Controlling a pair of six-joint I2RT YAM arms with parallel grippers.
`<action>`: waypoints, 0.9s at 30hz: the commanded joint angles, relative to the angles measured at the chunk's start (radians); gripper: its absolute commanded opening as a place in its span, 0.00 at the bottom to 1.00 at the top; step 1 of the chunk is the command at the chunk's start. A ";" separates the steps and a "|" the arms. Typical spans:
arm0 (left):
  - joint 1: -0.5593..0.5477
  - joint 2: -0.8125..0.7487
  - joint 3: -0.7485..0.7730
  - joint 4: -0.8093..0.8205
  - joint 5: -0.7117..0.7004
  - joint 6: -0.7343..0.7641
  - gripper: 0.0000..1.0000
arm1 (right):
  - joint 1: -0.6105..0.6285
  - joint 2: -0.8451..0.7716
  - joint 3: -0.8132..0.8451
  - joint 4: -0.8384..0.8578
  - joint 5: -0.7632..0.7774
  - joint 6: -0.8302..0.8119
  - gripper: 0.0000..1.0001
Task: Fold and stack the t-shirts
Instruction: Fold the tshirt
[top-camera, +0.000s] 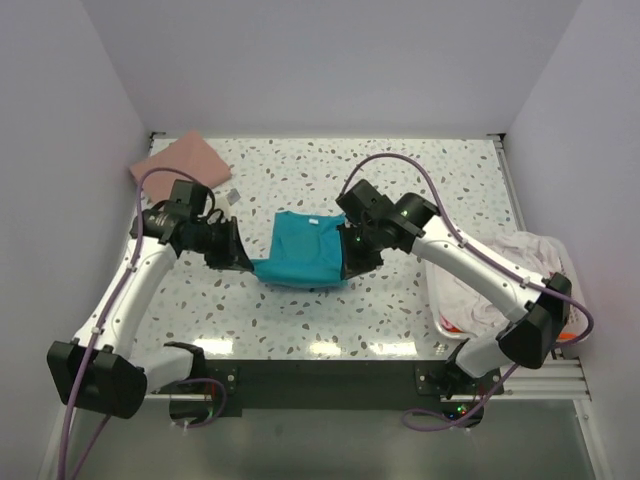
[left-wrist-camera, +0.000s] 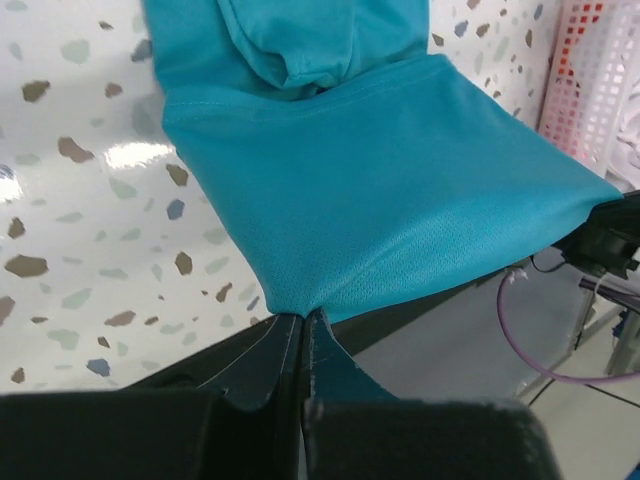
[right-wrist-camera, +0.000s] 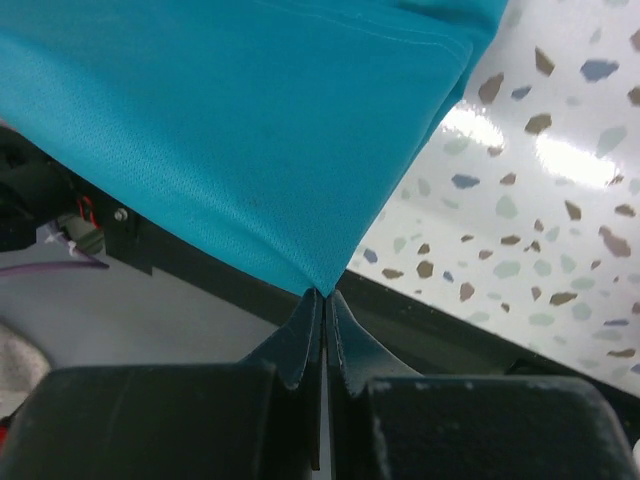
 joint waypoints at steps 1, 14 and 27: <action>0.010 -0.065 -0.005 -0.130 0.084 -0.012 0.00 | 0.028 -0.093 -0.029 -0.108 0.020 0.120 0.00; 0.010 0.002 -0.120 -0.048 0.172 0.033 0.00 | 0.031 -0.089 -0.070 -0.132 0.101 0.157 0.00; 0.008 0.013 -0.103 -0.061 0.189 0.018 0.00 | 0.019 -0.066 -0.066 -0.170 0.157 0.133 0.00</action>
